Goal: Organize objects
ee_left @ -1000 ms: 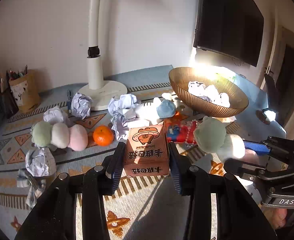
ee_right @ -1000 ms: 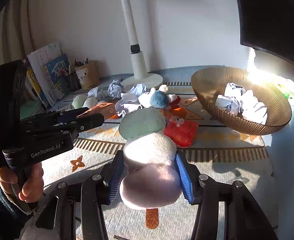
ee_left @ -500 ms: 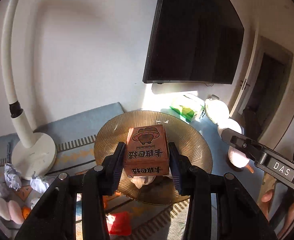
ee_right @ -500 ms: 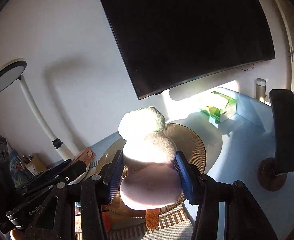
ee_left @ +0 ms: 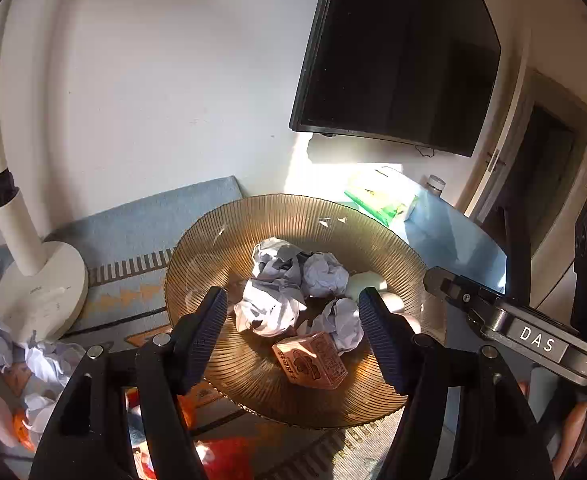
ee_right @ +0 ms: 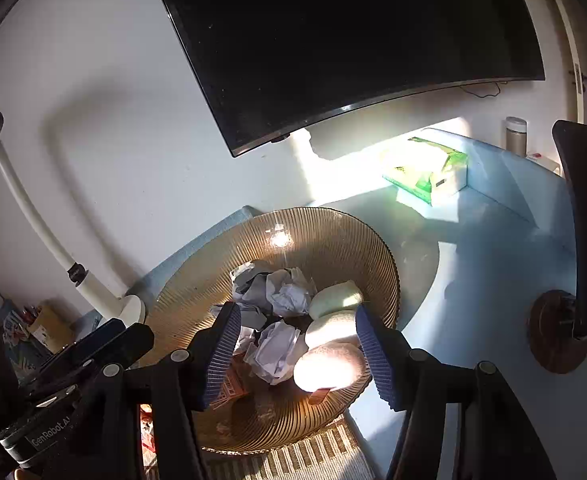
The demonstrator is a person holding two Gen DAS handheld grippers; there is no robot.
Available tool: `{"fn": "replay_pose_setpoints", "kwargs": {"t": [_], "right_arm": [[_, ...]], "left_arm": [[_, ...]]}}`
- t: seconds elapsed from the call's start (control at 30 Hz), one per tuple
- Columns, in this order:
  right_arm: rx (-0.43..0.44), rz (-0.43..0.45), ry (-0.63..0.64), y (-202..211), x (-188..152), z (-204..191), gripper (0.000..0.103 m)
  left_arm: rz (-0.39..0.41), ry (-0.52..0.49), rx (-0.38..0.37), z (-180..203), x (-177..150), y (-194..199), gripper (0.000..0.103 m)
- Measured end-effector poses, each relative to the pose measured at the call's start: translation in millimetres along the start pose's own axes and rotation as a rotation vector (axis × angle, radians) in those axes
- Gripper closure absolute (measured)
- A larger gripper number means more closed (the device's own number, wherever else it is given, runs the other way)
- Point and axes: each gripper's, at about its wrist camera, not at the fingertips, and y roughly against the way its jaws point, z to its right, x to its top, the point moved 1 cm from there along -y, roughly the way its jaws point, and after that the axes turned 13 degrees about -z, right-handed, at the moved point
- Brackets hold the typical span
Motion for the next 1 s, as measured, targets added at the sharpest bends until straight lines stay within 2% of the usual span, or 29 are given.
{"fn": "replay_pose_setpoints", "kwargs": {"t": [0.13, 0.2, 0.23, 0.27, 0.33, 0.4, 0.5, 0.6, 0.67, 0.73, 0.87, 1.0], "right_arm": [[0.037, 0.019, 0.072, 23.9, -16.8, -30.2, 0.044], [0.067, 0.027, 0.133, 37.3, -27.8, -54.4, 0.037], [0.085, 0.034, 0.164, 43.7, -35.2, -67.2, 0.034], [0.101, 0.040, 0.198, 48.9, -44.5, -80.4, 0.034], [0.143, 0.032, 0.258, 51.1, -69.3, -104.3, 0.034], [0.203, -0.008, 0.280, 37.2, -102.1, -120.0, 0.033], [0.188, -0.085, 0.311, -1.2, -140.8, -135.5, 0.033], [0.178, -0.117, 0.316, -26.8, -157.0, -139.7, 0.033], [0.153, -0.128, 0.320, -34.0, -159.3, -140.2, 0.033], [0.144, -0.117, 0.320, -33.7, -160.0, -140.6, 0.033], [0.112, -0.177, 0.325, -45.2, -161.9, -142.0, 0.033], [0.062, -0.178, 0.350, -47.4, -165.2, -148.0, 0.033]], "left_arm": [[0.046, 0.010, 0.025, -11.5, -16.4, 42.1, 0.036], [0.074, 0.020, 0.026, -17.7, -28.4, 68.3, 0.036], [0.087, 0.027, 0.032, -21.5, -36.0, 81.0, 0.033], [0.103, 0.037, 0.044, -26.6, -44.9, 93.8, 0.023], [0.132, 0.062, 0.081, -38.2, -67.3, 114.1, 0.014], [0.144, 0.080, 0.132, -51.4, -98.2, 126.7, 0.013], [0.107, 0.122, 0.266, -76.9, -142.8, 123.5, 0.013], [0.044, 0.161, 0.341, -103.8, -169.8, 109.5, 0.013], [0.046, 0.183, 0.370, -115.8, -180.4, 104.3, 0.013], [0.043, 0.214, 0.358, -124.3, -184.0, 99.7, 0.013], [0.040, 0.246, 0.326, -130.5, -189.5, 103.0, 0.013], [0.025, 0.300, 0.312, -139.6, -192.5, 102.1, 0.013]]}}
